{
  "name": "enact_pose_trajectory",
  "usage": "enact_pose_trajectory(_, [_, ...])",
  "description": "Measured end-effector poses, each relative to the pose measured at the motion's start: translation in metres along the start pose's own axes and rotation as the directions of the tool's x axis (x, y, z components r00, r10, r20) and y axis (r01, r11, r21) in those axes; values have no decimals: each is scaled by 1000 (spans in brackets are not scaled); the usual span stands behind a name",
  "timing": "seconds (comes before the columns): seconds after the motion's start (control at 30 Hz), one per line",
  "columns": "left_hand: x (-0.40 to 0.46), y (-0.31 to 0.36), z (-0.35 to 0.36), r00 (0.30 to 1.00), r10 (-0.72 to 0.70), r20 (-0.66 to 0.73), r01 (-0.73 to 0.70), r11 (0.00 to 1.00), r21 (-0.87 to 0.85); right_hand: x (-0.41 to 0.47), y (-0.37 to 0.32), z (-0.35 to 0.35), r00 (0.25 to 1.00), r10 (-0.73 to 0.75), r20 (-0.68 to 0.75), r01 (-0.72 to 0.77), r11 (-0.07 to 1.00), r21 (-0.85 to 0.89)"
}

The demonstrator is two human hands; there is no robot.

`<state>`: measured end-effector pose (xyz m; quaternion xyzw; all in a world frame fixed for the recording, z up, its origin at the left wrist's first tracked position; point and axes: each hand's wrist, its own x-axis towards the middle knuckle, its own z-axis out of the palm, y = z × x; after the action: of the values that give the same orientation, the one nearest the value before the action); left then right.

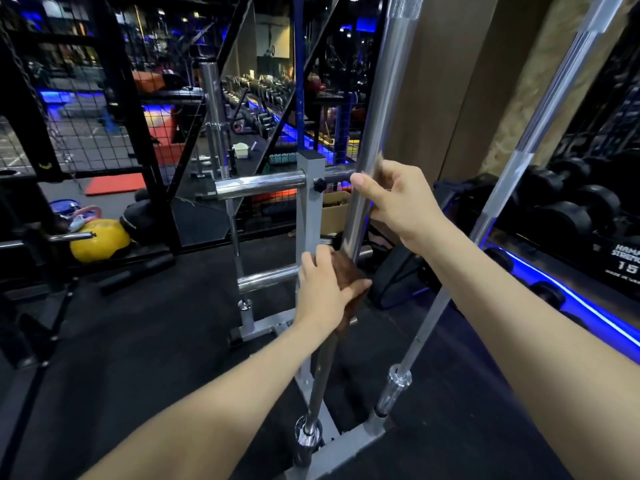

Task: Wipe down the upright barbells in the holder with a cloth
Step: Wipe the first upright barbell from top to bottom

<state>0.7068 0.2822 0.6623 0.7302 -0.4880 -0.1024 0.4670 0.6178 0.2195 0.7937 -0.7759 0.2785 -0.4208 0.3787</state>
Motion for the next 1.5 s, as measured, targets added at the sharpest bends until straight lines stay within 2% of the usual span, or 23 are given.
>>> enact_pose_trajectory(0.1, [-6,-10,7,1000,26,-16,-24,994,103,-3,0,-4,1000,11,17,-11,1000,-18])
enact_pose_trajectory(0.2, [-18,-36,18,983,-96,156,69,983,168,-5,1,-6,1000,1,30,-1,1000,2])
enact_pose_trajectory(0.27, [-25,-52,26,961,-168,221,121,970,213,-6,2,-6,999,-10,31,9,999,31])
enact_pose_trajectory(0.5, [-20,-58,18,945,-179,275,127,972,199,-3,3,-2,1000,-18,18,17,998,61])
enact_pose_trajectory(0.67, [1,-11,-11,992,-4,123,15,996,-90,-3,8,0,1000,-7,-7,8,997,79])
enact_pose_trajectory(0.77, [6,9,-15,998,57,26,-52,984,-171,-3,13,2,998,-33,-49,35,999,42])
enact_pose_trajectory(0.87, [-1,-2,-2,999,40,11,-38,995,-95,-3,17,3,995,-77,-67,80,996,32])
enact_pose_trajectory(1.03, [-19,-34,21,991,-116,70,113,992,56,-6,21,5,984,-151,-97,154,988,24])
enact_pose_trajectory(1.1, [-23,-42,27,988,-138,67,131,987,91,-9,27,7,984,-148,-101,153,988,37])
enact_pose_trajectory(1.33, [-19,-52,27,991,-101,89,93,992,84,-42,73,26,999,35,-31,-34,999,35])
enact_pose_trajectory(1.5, [-21,-61,30,999,-21,49,11,980,197,-50,86,44,992,-52,-112,53,999,8])
